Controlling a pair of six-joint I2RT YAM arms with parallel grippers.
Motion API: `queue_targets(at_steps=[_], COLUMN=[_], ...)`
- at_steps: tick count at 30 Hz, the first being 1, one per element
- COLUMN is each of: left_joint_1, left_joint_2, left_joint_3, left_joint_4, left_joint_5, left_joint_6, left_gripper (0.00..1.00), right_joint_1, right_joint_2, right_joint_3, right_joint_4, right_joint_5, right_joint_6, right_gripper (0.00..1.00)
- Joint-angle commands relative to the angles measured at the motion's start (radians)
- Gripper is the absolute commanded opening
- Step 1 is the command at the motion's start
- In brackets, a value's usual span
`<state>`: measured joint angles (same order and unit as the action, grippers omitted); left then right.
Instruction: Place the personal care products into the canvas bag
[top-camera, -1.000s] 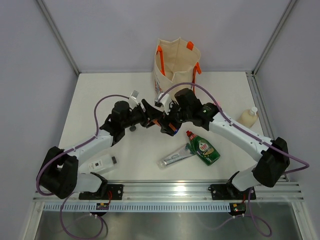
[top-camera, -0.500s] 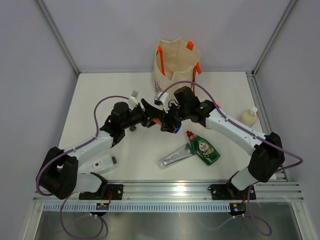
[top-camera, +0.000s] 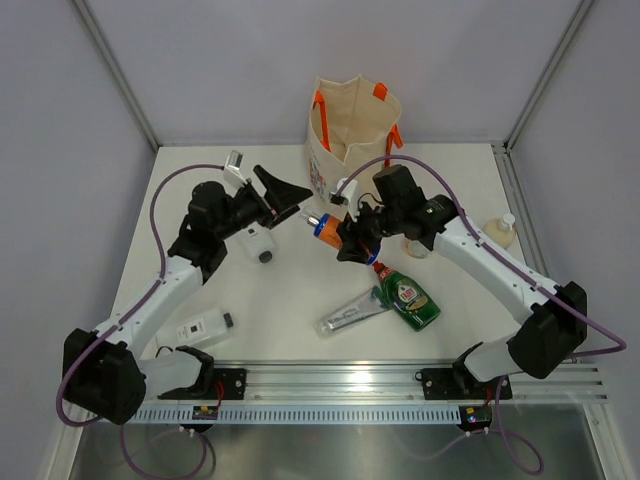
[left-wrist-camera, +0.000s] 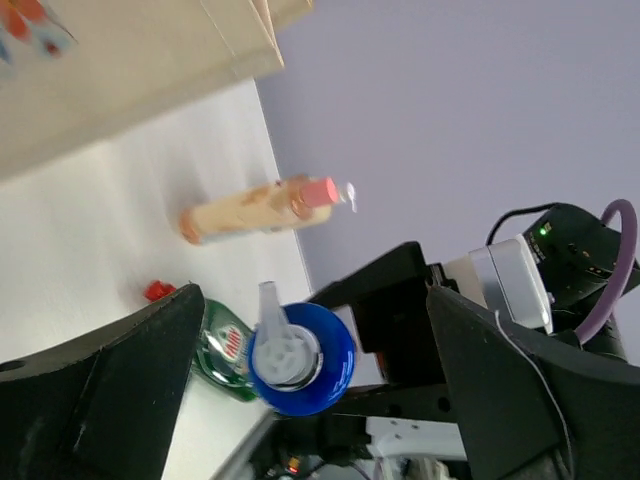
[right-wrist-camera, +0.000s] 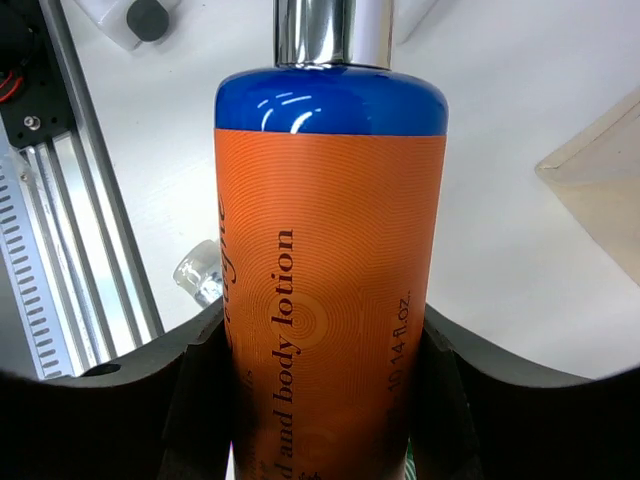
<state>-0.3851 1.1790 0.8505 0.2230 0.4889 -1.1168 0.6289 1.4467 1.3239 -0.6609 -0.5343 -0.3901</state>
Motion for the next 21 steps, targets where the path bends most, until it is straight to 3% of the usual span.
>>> queue_targets(at_steps=[1,3,7,10,12,16,19,21], left_joint_1=[0.058,0.094,0.109,0.109,0.109,0.109,0.109,0.109], left_joint_2=[-0.071,-0.116,-0.202,-0.274,-0.332,-0.421,-0.462,-0.469], left_joint_3=[0.077,0.114,0.150,0.134,0.105,-0.002,-0.053,-0.070], left_joint_4=[-0.225,-0.328,-0.537,-0.628,-0.648,-0.652,-0.648,-0.649], left_joint_5=[-0.074,-0.119,-0.251,-0.341,-0.361,-0.380,-0.394,-0.401], left_joint_6=[0.202,0.296,0.559,0.644,0.652,0.605,0.566,0.549], left_gripper=[0.99,0.99,0.99,0.99,0.99,0.99,0.99,0.99], right_joint_1=[-0.070,-0.115,-0.233,-0.262,-0.265,-0.264,-0.264,-0.262], right_joint_2=[-0.058,-0.052,0.012,0.104,0.203,0.469,0.668,0.751], right_joint_3=[0.096,0.142,0.393,0.562,0.648,1.031,1.213,1.232], right_joint_4=[0.030,0.021,0.027,0.116,0.179,0.199,0.254,0.346], right_joint_5=[-0.056,-0.064,-0.049,0.100,0.242,0.501,0.560,0.539], right_joint_6=[-0.010,0.005,0.077,0.215,0.312,0.483,0.510,0.499], right_gripper=[0.00,0.00,0.00,0.00,0.00,0.00,0.00,0.00])
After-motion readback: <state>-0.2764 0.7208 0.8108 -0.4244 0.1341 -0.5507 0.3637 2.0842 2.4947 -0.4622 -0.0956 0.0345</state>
